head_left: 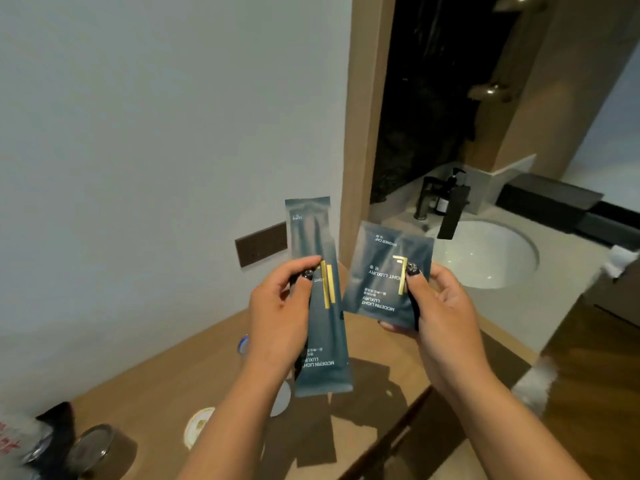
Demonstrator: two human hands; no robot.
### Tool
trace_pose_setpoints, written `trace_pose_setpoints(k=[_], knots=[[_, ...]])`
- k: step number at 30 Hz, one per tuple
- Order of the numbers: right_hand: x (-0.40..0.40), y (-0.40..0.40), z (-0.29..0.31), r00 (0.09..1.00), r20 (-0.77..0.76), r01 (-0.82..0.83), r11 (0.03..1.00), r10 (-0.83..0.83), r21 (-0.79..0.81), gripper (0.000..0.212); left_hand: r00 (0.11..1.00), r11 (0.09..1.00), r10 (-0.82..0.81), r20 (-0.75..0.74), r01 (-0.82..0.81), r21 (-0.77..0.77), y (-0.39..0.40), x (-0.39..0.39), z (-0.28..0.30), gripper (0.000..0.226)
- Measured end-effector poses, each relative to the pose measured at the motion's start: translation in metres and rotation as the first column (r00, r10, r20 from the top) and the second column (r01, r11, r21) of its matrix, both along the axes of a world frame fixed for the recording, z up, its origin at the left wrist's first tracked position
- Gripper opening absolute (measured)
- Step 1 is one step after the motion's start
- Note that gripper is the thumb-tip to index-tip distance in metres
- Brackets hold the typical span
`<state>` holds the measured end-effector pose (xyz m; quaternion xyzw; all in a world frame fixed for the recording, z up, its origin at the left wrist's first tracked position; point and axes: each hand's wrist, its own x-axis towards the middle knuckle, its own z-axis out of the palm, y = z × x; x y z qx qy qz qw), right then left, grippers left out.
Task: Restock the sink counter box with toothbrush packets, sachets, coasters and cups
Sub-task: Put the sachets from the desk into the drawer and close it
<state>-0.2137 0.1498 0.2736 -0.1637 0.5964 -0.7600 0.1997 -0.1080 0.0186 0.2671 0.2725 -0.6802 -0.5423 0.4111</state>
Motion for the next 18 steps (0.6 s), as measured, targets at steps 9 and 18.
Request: trace_pose_setpoints(k=[9,18], knots=[[-0.046,0.143,-0.001,0.997,-0.053,0.052,0.997,-0.049,0.057,0.015,0.93,0.927,-0.367,0.005,0.365,0.091,0.148,-0.08,0.005,0.019],[-0.096,0.282,-0.005,0.984,-0.056,0.174,0.98,-0.169,0.096,0.023,0.882,0.868,-0.471,-0.008,0.465,0.177,0.27,-0.17,0.005,0.023]])
